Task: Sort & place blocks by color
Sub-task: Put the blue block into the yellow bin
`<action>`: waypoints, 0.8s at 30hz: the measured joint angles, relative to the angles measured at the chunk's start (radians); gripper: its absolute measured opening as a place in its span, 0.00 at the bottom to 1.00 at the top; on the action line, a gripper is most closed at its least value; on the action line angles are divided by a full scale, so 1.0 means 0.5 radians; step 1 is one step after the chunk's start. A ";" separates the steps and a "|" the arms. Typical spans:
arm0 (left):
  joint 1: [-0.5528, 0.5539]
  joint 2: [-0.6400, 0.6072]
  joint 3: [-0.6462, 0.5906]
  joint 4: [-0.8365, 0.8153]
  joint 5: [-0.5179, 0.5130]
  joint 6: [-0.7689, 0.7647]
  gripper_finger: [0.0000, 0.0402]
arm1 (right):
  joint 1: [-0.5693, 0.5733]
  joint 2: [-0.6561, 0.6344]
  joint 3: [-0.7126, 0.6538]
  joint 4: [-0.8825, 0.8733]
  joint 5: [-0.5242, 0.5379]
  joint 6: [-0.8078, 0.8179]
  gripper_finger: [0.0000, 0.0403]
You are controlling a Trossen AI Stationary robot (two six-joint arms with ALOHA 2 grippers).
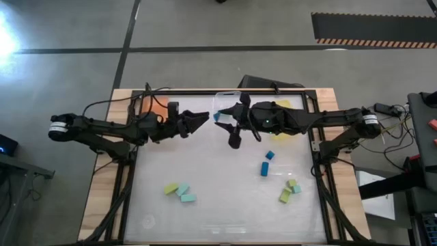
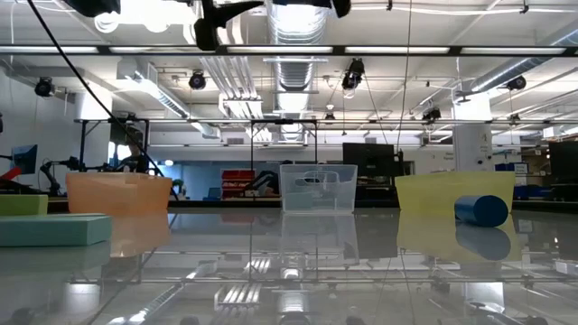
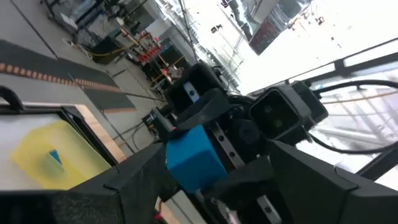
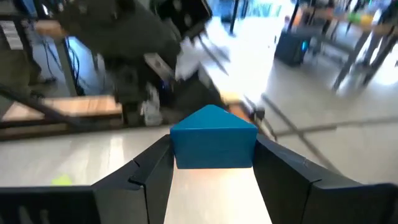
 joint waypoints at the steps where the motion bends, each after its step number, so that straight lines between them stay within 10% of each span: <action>1: 0.001 -0.006 -0.008 0.003 -0.001 0.026 0.68 | 0.000 -0.020 0.000 -0.074 0.001 0.051 0.47; 16: 0.010 -0.004 -0.025 -0.009 -0.002 0.038 0.68 | -0.495 -0.098 -0.036 -2.003 -0.027 1.137 0.45; 24: 0.010 -0.004 -0.025 -0.008 -0.002 0.038 0.68 | -1.033 -0.019 -0.276 -2.172 -0.469 1.169 0.45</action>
